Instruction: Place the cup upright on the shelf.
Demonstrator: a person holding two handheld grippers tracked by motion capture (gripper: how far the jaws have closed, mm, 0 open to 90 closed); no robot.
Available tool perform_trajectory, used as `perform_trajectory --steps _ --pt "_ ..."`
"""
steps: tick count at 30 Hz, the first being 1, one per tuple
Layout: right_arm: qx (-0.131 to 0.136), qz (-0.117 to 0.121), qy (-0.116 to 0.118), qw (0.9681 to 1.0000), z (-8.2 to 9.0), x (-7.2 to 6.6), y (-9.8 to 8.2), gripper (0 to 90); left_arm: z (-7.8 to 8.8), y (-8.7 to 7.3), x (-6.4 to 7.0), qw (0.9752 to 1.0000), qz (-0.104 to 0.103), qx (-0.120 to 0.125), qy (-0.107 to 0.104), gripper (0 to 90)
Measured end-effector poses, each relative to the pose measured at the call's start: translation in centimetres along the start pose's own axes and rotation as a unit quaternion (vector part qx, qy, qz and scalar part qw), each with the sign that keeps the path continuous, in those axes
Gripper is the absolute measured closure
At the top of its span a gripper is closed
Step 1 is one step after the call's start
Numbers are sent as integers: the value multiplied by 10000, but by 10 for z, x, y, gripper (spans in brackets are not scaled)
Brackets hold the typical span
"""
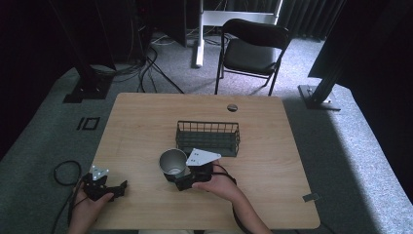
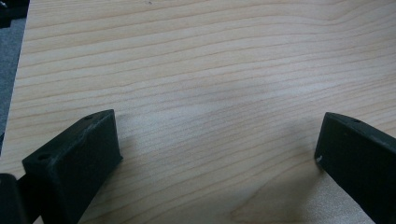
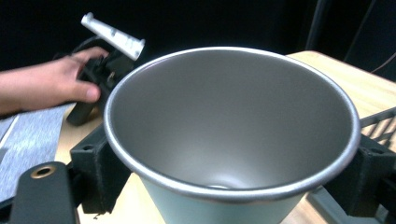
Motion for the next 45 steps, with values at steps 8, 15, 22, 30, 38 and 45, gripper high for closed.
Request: perform_trajectory --steps 8,15,22,30,38,45 --pt "178 -72 -244 9995 10 13 19 135 0 0 0 10000 -12 -9 0 4" --pt "353 -242 -704 9966 18 28 34 135 0 0 0 10000 -6 -5 -1 4" --pt "514 -389 -1114 9917 26 46 46 135 0 0 0 10000 -10 -9 -1 4" --pt "634 -509 -1817 9800 34 69 61 135 0 0 0 10000 -10 -6 -1 4" --pt "665 -636 -2721 9579 38 97 64 135 0 0 0 10000 -10 -9 -2 4" --pt "594 -853 -3493 9312 39 117 53 136 0 0 0 10000 0 0 -2 4"
Point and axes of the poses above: each handheld gripper's, and its own axes: z roughly backward along the jaws, y roughly out of its top, x roughly to its right, the point moved 5 cm from there along -z, roughly forward along the jaws, and after that the axes turned 1 degree about -z, right-handed, at the moved point
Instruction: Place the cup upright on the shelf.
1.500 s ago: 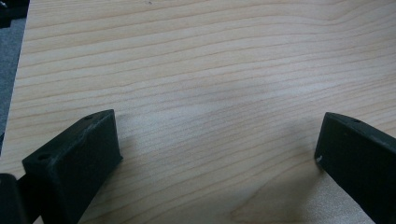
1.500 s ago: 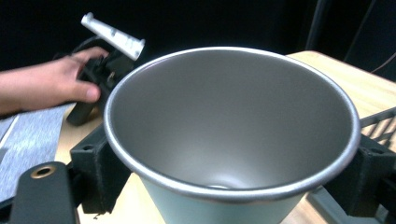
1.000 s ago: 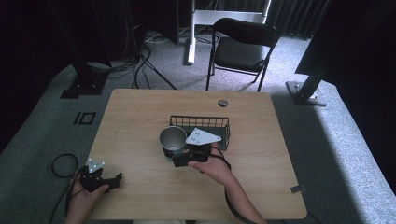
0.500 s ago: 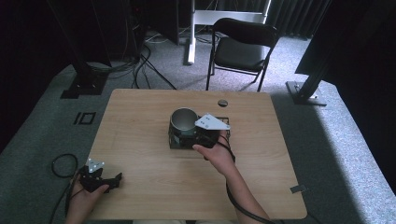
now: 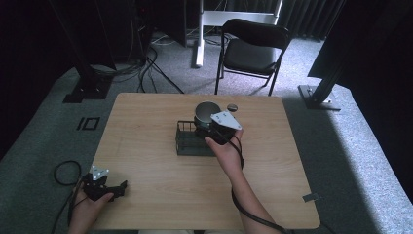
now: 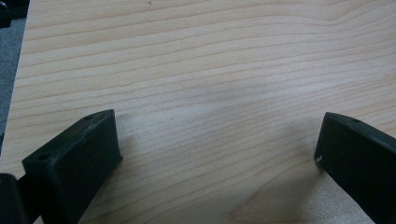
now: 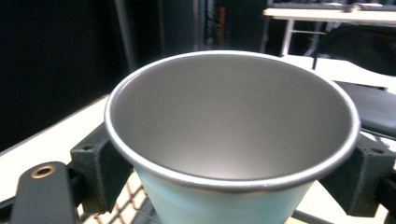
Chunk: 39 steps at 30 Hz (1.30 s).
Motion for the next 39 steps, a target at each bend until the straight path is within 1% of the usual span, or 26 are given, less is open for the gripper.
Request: perform_trajectory --steps 2,4,6,8,9,13,15,16,17,28,32,36,39 --pt "-56 -22 -131 9999 -2 4 -4 136 0 0 0 10000 -17 -9 -2 4" --pt "-74 48 -278 9996 -6 8 -9 136 0 0 0 10000 -12 -7 2 4" --pt "-148 27 -361 9992 -9 12 -13 136 0 0 0 10000 -2 -3 1 4" --pt "-207 -53 -395 9990 -11 15 -18 136 0 0 0 10000 -6 -7 0 4" --pt "-232 -132 -431 9987 -12 17 -21 136 0 0 0 10000 -6 -6 1 4" --pt "-320 -216 -522 9979 -14 21 -31 136 0 0 0 10000 0 -3 1 4" --pt "-337 -218 -533 9978 -14 21 -33 136 0 0 0 10000 -4 -6 0 4" --pt "-383 -231 -577 9973 -16 22 -39 135 0 0 0 10000 -5 -6 0 4" --pt "-389 -249 -609 9971 -16 22 -41 135 0 0 0 10000 -2 -2 1 4" --pt "-519 -309 -659 9960 -20 22 -61 135 0 0 0 10000 -4 -6 1 4" --pt "-509 -284 -668 9961 -19 22 -61 135 0 0 0 10000 -5 -6 1 4" --pt "-459 -315 -692 9960 -19 22 -62 135 0 0 0 10000 -8 -8 1 4" --pt "-453 -318 -659 9963 -19 22 -62 134 0 0 0 10000 -6 -8 0 4"
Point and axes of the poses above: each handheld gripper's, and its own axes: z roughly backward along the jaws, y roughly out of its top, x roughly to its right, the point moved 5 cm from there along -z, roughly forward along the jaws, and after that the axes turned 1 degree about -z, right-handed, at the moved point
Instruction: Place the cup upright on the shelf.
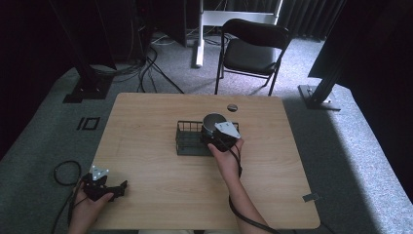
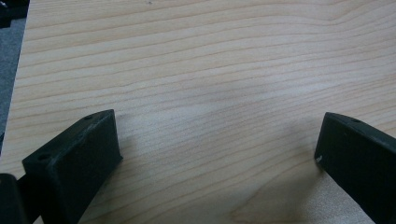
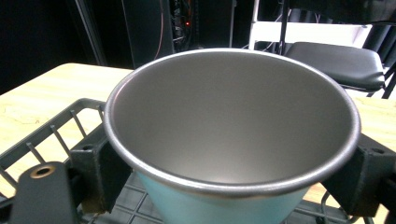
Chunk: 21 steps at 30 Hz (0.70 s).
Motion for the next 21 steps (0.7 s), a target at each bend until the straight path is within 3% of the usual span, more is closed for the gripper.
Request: perform_trajectory --steps 9,21 --pt "-35 112 297 9995 1 -1 1 126 0 0 0 10000 -2 0 0 4" --pt "-37 190 391 9990 8 0 5 110 0 0 0 10000 -2 0 0 4"
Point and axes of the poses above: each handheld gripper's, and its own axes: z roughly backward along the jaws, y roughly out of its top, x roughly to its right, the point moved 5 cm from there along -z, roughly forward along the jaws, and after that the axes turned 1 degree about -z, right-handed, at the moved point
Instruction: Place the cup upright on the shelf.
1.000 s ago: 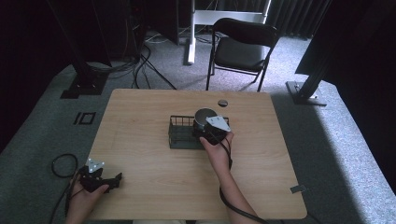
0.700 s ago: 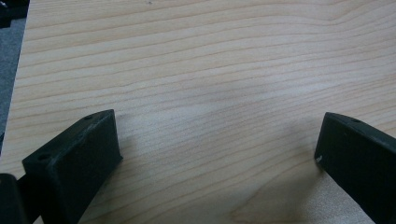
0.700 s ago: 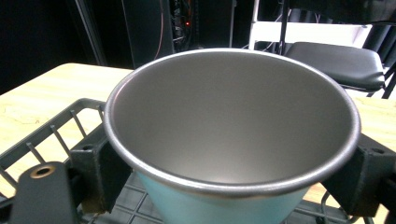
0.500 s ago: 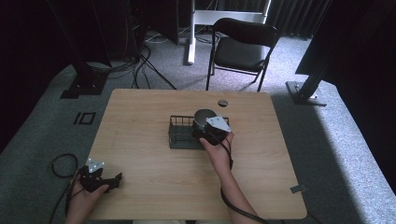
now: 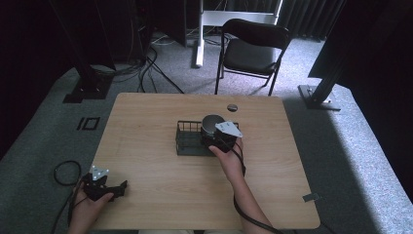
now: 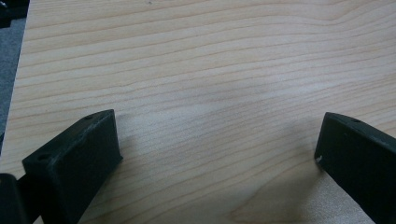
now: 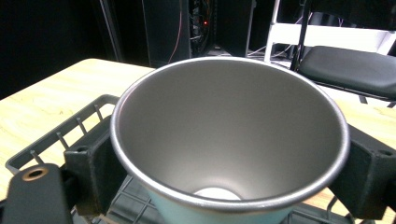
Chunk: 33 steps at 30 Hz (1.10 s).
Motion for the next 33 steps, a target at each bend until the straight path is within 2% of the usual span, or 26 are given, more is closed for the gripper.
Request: perform_trajectory --steps 10,12,16,27,33 --pt "-57 67 81 9999 2 1 1 106 0 0 0 10000 -1 -1 0 4" --pt "-55 -32 77 9999 3 2 1 106 0 0 0 10000 0 0 0 4" --pt "-15 -62 127 9999 5 2 -1 106 0 0 0 10000 0 -1 0 4" --pt "23 101 220 9997 18 2 -6 106 0 0 0 10000 0 0 1 4" --pt "51 156 211 9996 28 8 -10 106 0 0 0 10000 -1 0 0 4"
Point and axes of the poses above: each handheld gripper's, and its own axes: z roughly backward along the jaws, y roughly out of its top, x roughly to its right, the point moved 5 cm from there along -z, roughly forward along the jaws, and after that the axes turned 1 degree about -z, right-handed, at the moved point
